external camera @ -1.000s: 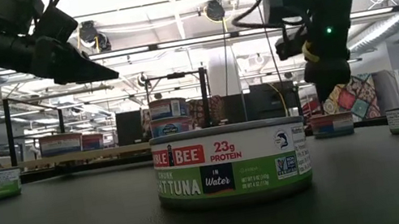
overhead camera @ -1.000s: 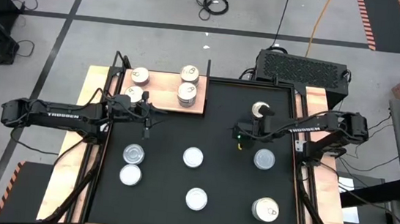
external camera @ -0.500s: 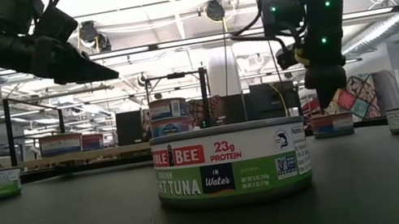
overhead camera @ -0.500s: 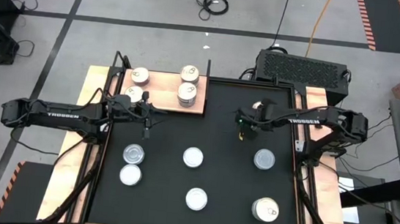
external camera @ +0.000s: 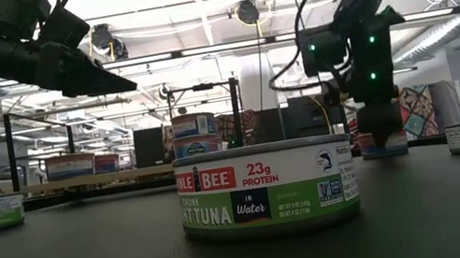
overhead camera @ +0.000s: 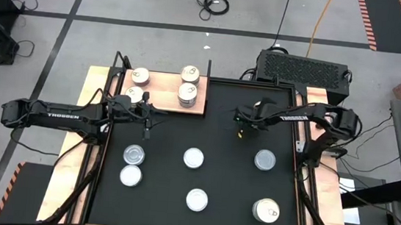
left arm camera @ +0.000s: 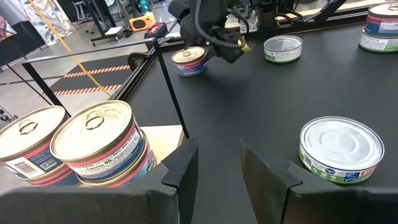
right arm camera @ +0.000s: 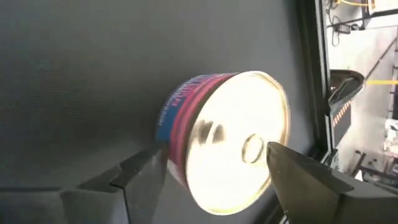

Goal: Stack canned seafood by type on shelf
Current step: Stack the blue-pink tuna can on top of the other blue-pink tuna cans on the shelf

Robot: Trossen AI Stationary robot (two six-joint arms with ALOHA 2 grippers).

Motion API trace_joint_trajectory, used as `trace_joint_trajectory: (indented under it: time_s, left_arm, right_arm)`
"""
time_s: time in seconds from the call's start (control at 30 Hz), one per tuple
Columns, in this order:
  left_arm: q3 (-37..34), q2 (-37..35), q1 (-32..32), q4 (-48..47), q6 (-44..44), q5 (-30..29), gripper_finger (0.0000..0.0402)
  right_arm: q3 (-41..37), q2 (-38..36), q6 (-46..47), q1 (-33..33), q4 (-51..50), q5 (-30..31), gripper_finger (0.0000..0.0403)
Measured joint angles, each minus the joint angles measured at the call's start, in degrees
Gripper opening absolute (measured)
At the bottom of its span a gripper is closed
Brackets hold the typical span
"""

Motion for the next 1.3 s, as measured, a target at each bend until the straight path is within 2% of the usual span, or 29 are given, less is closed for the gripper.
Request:
trace_joint_trajectory:
  time_s: [0.17,0.27,0.37,0.43,0.57,0.67,0.77,1.1,1.3]
  left_arm:
    - [0.00,0.00,0.01,0.00,0.22,0.00,0.0123]
    - [0.00,0.00,0.00,0.00,0.22,0.00,0.0123]
    - [0.00,0.00,0.02,0.00,0.22,0.00,0.0123]
    - [0.00,0.00,-0.01,0.00,0.22,0.00,0.0123]
    - [0.00,0.00,0.02,0.02,0.22,0.00,0.0123]
    - [0.00,0.00,0.02,0.02,0.22,0.00,0.0123]
    - [0.00,0.00,-0.01,0.02,0.22,0.00,0.0123]
    - [0.00,0.00,-0.01,0.01,0.20,0.00,0.0123]
    - [0.00,0.00,0.00,0.01,0.20,-0.01,0.0123]
  right_arm:
    - [0.00,3.23,1.36,-0.10,0.67,-0.04,0.0204]
    - [0.14,4.65,2.74,-0.02,0.62,1.67,0.0134]
    - [0.26,5.35,3.34,0.78,0.30,3.38,0.0047]
    - [0.24,5.31,3.27,1.67,0.22,3.42,0.0015]
    - [0.20,4.12,4.39,3.30,0.17,2.58,0.0004]
    - [-0.13,3.58,5.54,4.74,0.57,-2.53,0.0000]
    - [-0.13,3.28,6.48,5.76,0.60,-4.55,0.0001]
    - [2.56,3.29,10.93,12.26,-2.32,-3.75,0.0001]
    - [11.03,2.49,15.25,17.64,-14.30,-2.10,0.0001]
